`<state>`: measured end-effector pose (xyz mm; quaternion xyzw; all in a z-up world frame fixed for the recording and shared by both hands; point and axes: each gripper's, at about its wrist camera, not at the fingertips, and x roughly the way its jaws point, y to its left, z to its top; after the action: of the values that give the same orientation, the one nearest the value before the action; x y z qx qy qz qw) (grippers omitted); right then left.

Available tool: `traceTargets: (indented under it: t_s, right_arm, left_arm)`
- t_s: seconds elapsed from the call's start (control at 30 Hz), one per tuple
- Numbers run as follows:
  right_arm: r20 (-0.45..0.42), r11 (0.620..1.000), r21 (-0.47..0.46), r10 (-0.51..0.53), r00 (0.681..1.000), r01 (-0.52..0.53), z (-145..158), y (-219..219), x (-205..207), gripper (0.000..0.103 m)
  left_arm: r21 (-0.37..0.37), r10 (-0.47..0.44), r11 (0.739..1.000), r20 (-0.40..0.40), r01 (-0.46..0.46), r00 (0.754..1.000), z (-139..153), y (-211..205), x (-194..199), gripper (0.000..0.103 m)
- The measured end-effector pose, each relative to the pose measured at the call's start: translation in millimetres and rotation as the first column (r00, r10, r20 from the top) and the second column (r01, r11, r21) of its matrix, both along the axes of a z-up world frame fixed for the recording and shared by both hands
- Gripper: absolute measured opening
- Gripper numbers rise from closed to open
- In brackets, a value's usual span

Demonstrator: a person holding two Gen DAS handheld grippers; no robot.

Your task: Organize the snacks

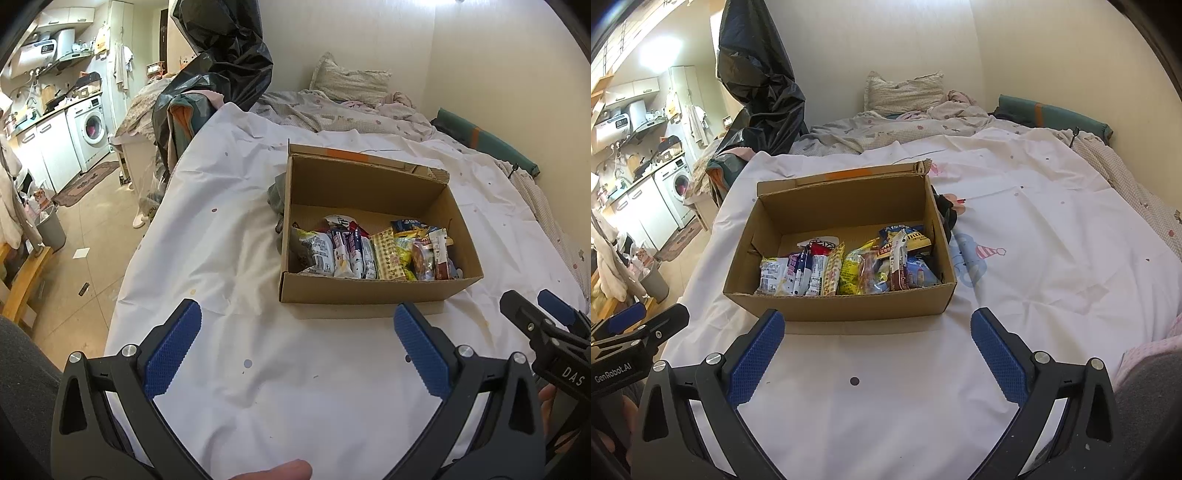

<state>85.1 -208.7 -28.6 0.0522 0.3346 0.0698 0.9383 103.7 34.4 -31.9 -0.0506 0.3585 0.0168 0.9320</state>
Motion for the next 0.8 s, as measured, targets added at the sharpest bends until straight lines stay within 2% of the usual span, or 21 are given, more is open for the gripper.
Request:
traceTargets:
  t_s: [0.8]
  right_arm:
    - [0.000, 1.000, 0.000, 0.002, 1.000, -0.002, 0.0, 0.1, 0.1, 0.103]
  left_arm:
    - [-0.004, 0.007, 1.000, 0.001, -0.007, 1.000, 1.2, -1.2, -0.4, 0.103]
